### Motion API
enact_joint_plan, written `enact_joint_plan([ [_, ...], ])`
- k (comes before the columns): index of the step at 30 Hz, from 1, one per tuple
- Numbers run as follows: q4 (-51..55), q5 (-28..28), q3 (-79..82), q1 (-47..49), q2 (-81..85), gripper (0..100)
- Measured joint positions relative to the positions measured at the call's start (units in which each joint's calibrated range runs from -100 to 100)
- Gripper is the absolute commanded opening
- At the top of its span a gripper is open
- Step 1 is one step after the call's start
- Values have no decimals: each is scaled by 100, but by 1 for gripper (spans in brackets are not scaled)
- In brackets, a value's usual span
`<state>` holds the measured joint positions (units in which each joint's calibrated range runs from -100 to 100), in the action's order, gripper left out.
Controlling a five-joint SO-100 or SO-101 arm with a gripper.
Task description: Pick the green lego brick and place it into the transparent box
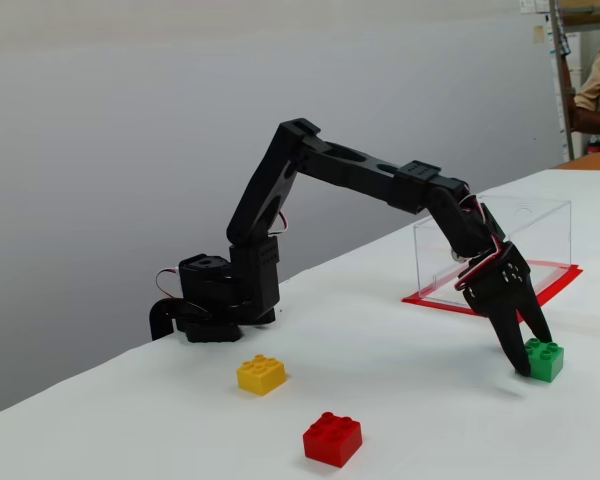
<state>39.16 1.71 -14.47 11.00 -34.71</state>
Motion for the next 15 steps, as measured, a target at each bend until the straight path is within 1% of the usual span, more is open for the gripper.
enact_joint_plan([
  [5, -249, 0, 0, -11, -118, 39],
  [15, -266, 0, 0, -43, -118, 39],
])
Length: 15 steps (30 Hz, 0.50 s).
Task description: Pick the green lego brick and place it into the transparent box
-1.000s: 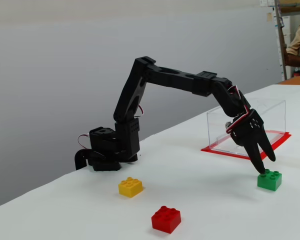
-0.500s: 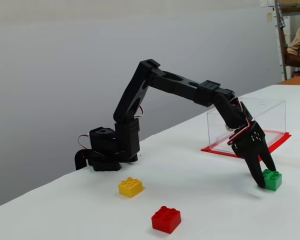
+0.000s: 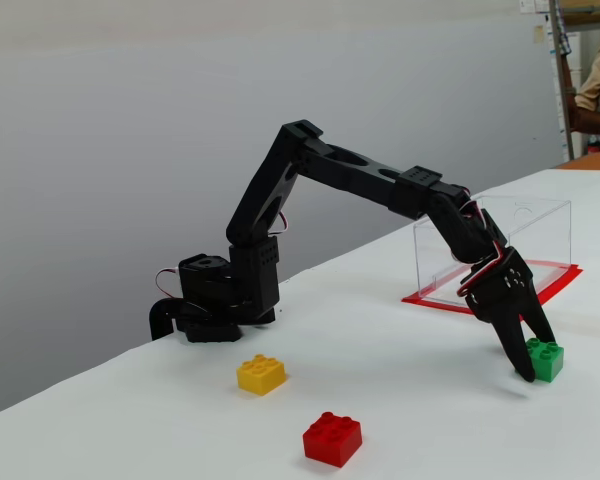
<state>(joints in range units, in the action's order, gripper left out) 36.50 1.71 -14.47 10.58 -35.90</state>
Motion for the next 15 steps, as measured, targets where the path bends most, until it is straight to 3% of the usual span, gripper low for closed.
enact_joint_plan([
  [8, 0, 0, 0, 21, -68, 38],
  [15, -26, 0, -9, 21, -68, 13],
])
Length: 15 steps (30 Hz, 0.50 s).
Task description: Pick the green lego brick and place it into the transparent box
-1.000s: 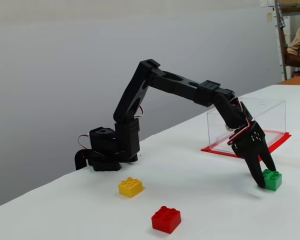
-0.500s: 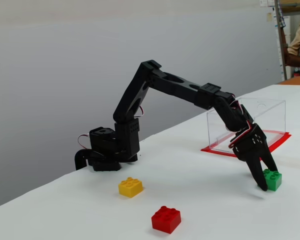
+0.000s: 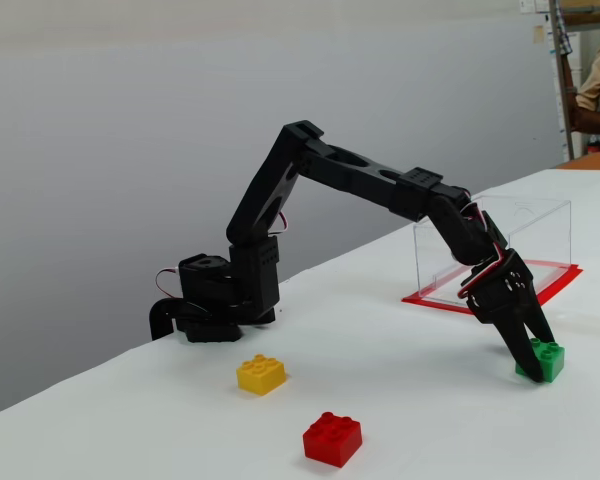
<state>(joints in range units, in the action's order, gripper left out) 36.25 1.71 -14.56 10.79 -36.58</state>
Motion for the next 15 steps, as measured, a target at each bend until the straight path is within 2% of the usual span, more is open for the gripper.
enact_joint_plan([
  [5, 0, -29, 0, -11, 0, 3],
  [15, 0, -29, 0, -11, 0, 3],
])
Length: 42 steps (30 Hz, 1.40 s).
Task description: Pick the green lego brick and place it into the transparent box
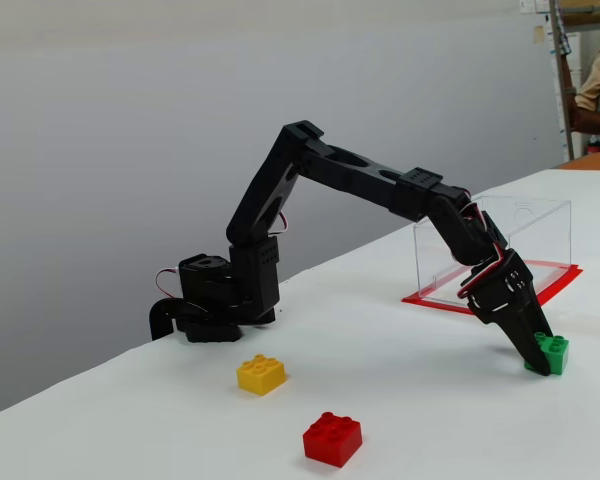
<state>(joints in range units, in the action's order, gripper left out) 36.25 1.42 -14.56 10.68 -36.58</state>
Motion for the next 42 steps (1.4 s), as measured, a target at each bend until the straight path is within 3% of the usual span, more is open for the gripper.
enact_joint_plan([
  [8, 86, 29, 124, -32, 381, 3],
  [23, 86, 29, 2533, -481, 3256, 3],
  [33, 77, 29, 3319, -705, 4677, 3],
  [42, -857, 29, 4122, -417, 5421, 3],
])
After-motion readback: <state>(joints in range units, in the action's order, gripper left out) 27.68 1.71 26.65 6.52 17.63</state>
